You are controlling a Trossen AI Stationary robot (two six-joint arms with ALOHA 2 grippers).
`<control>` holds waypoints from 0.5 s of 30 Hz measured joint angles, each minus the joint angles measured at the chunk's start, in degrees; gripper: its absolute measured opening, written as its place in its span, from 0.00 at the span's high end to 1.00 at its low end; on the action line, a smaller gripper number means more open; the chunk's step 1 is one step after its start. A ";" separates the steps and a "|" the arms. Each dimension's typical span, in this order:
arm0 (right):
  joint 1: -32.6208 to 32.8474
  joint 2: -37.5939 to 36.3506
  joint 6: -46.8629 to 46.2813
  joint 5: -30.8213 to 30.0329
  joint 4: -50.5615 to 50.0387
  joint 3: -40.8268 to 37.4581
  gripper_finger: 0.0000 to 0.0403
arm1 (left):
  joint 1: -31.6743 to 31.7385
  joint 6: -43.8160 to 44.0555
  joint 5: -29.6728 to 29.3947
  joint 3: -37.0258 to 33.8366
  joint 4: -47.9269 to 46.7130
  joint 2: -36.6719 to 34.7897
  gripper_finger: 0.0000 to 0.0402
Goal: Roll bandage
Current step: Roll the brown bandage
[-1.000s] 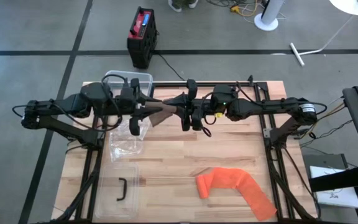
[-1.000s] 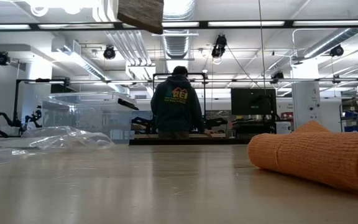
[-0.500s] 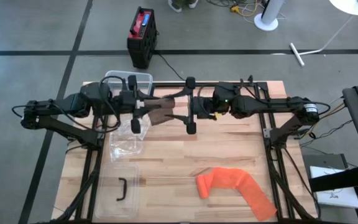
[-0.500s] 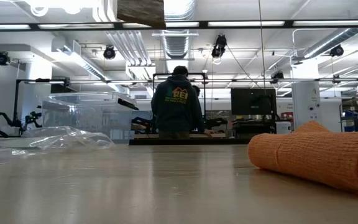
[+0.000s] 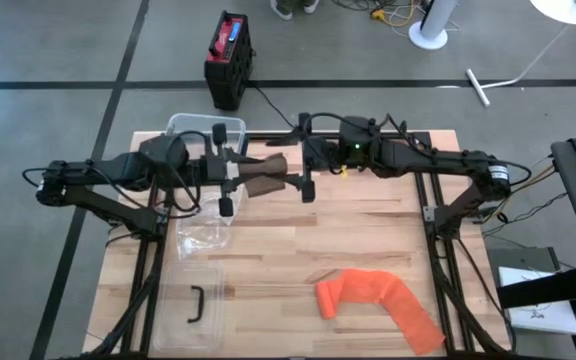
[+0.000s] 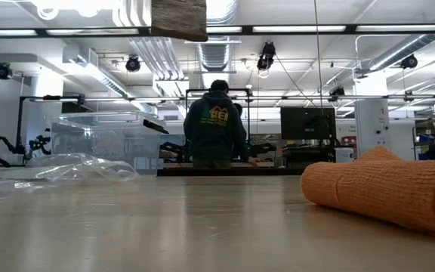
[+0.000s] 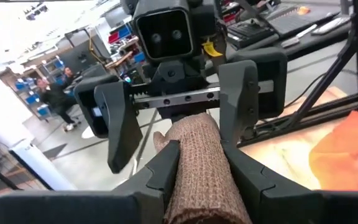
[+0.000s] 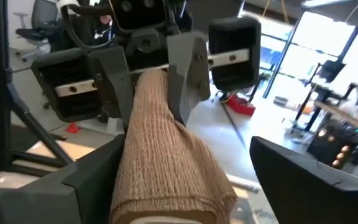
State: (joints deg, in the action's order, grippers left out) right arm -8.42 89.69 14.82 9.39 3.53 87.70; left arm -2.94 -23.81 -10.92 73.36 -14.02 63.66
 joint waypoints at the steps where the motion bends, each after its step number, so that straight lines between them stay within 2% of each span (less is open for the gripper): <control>1: -0.33 0.00 -0.36 0.89 -0.36 0.00 0.21 | -0.02 -0.16 -0.12 -0.06 -0.02 0.04 0.78; 4: -0.73 0.00 -1.89 3.36 -0.74 0.00 0.25 | -0.02 -0.34 -0.06 -0.93 0.85 0.04 0.78; 8: -0.70 0.00 -2.09 3.70 -1.50 0.00 0.32 | -0.07 -1.22 0.09 -3.36 4.58 -0.54 0.78; 15: -0.62 0.00 -0.96 3.73 -2.60 0.00 0.54 | -0.04 -1.18 0.07 -4.81 5.67 -1.33 0.78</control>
State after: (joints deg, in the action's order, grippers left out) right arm -9.04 89.69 13.86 13.12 0.92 87.70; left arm -2.98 -24.99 -10.85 68.55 -8.35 62.33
